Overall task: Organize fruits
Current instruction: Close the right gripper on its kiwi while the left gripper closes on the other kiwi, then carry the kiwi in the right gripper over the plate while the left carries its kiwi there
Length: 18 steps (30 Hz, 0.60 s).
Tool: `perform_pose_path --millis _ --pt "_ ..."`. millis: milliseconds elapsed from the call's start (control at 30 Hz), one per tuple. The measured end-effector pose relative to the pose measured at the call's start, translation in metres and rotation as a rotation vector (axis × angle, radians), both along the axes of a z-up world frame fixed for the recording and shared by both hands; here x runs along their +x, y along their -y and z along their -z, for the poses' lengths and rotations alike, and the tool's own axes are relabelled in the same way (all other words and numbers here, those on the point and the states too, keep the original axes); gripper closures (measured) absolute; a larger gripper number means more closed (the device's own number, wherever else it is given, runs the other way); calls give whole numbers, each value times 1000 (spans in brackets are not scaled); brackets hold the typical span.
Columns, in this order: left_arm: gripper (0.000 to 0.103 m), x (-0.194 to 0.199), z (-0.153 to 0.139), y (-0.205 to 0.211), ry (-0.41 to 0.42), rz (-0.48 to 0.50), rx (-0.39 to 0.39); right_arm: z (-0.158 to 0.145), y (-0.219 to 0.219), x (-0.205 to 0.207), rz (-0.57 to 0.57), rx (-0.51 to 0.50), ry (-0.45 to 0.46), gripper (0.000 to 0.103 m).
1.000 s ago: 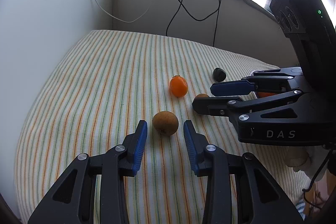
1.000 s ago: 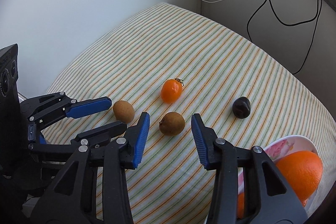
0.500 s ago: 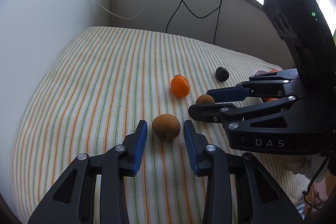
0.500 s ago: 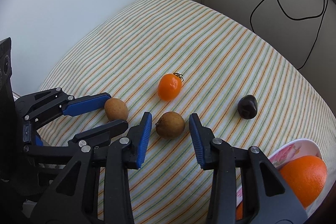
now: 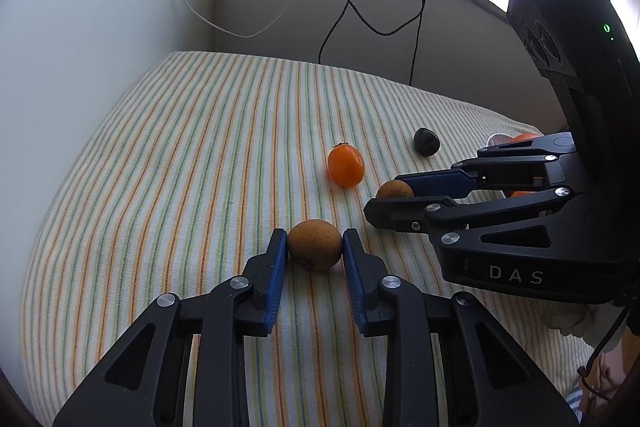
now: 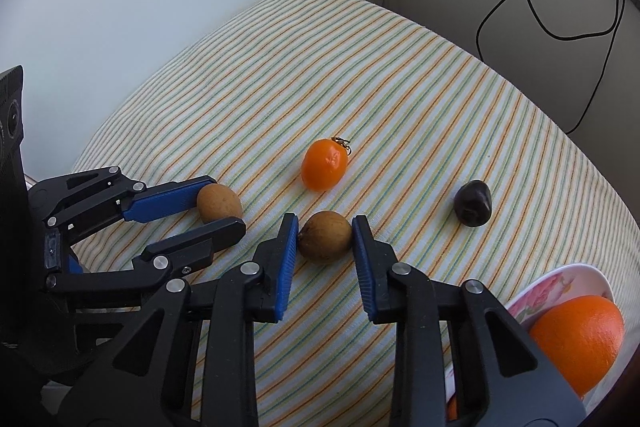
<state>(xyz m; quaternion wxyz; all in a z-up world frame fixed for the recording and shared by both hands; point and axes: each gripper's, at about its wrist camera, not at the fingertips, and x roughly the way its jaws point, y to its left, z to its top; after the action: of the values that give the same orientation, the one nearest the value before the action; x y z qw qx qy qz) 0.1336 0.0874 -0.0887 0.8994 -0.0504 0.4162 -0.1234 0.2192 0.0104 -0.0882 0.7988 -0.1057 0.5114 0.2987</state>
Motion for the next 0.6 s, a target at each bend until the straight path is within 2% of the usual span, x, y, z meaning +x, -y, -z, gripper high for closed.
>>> perform_pose_path --millis 333,600 --pt "77 -14 -11 -1 30 -1 -15 -24 14 -18 -8 26 42 75" --pt "77 -29 -28 7 59 14 -19 -49 43 -31 2 69 71 75"
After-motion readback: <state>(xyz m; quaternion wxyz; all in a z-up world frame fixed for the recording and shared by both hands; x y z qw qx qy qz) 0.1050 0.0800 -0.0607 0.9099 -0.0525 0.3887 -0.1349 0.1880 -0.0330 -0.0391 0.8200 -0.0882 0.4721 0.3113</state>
